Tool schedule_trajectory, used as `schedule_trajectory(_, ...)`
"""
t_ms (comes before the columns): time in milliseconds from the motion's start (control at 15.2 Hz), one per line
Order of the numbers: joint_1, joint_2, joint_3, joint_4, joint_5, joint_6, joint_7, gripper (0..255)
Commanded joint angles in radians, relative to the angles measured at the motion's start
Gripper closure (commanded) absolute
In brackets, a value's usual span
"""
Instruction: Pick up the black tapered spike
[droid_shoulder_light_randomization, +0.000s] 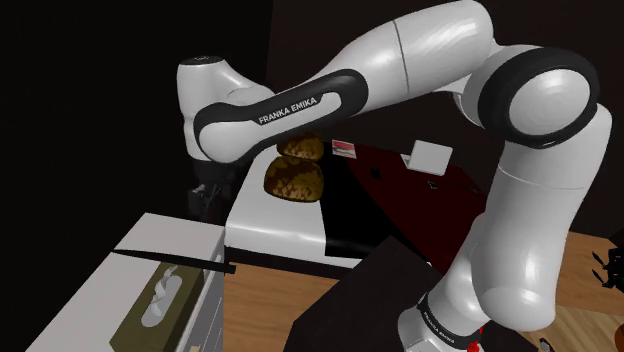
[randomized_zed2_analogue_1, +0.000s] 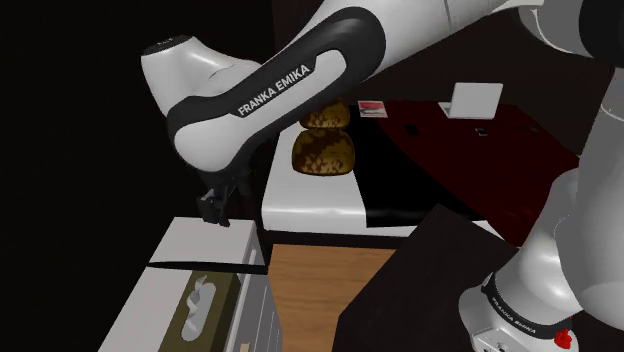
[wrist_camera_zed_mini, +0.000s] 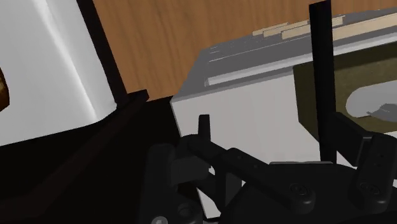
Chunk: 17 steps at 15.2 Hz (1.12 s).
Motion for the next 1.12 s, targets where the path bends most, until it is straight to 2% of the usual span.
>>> schedule_trajectory(0,0.022,0.065,0.01,0.057,-0.016,0.001,-0.003,0)
schedule_trajectory(594,0.142,0.354,0.043,0.356,-0.083,-0.041,-0.031,0)
schedule_trajectory(1056,0.148,0.404,0.033,0.341,-0.097,0.024,-0.023,0)
